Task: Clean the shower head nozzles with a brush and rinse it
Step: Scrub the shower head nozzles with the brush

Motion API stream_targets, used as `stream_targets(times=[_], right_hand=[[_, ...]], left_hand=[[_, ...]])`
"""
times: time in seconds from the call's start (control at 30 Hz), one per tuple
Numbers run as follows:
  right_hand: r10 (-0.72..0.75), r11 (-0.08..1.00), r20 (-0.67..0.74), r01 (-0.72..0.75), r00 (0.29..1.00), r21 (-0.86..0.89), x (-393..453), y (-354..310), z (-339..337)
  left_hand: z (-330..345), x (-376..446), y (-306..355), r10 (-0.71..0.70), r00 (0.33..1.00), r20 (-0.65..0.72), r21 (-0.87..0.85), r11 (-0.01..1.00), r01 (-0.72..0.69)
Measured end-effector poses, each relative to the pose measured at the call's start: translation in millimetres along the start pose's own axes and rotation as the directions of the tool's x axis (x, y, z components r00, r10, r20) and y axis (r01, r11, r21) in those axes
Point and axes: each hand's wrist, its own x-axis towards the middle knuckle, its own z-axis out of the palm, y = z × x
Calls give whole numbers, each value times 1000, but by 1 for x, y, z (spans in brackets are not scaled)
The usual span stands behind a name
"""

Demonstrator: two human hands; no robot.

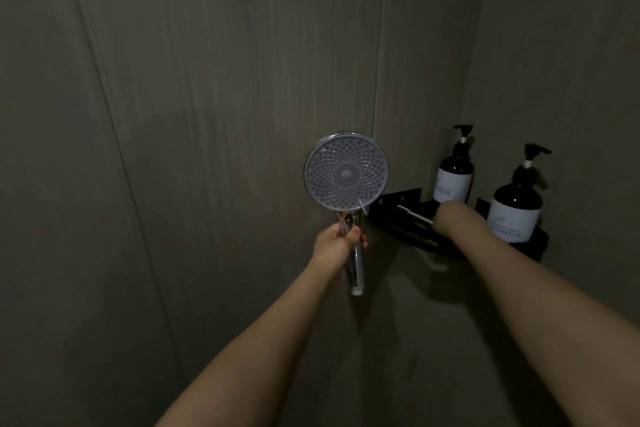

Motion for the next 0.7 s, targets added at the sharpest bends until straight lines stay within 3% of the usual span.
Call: stream_targets(times=[0.07, 0.13, 0.23, 0.3, 0.4, 0.47, 0.53, 0.6, 0.7], right_hand=[[-57, 998, -54, 59, 997, 24, -4, 0, 2], [-194, 978, -267, 209, 944, 26, -6, 2, 5], [-355, 876, -600, 480, 717, 56, -17, 8, 11], [-364, 808, -716, 585, 595, 75, -27, 8, 12], [-259, 678, -805, 694, 533, 242, -45, 6, 2], [-246, 610, -851, 757, 463, 235, -58, 7, -6], [-218, 566, -874, 786, 434, 249, -75, 6, -17], [-223, 524, -865, 804, 449, 281, -96, 3, -26], [-428, 553, -749, 802, 506, 226, -123, -3, -33]], left_hand=[[1, -1, 2, 4, 1000, -4, -4, 1000, -4], [1, -3, 5, -2, 1000, 5, 1, 1000, 2], [-1, -5, 9, -19, 999, 26, -25, 999, 20], [-4, -8, 14, -28, 998, 49, -48, 998, 30], [-3, -11, 19, -41, 994, 100, -90, 995, 50], [1, -14, 23, -56, 989, 140, -154, 985, 78], [5, -19, 27, -79, 983, 166, -206, 972, 113], [9, -24, 30, -84, 981, 176, -216, 969, 121], [13, -33, 32, -65, 982, 177, -176, 980, 97]])
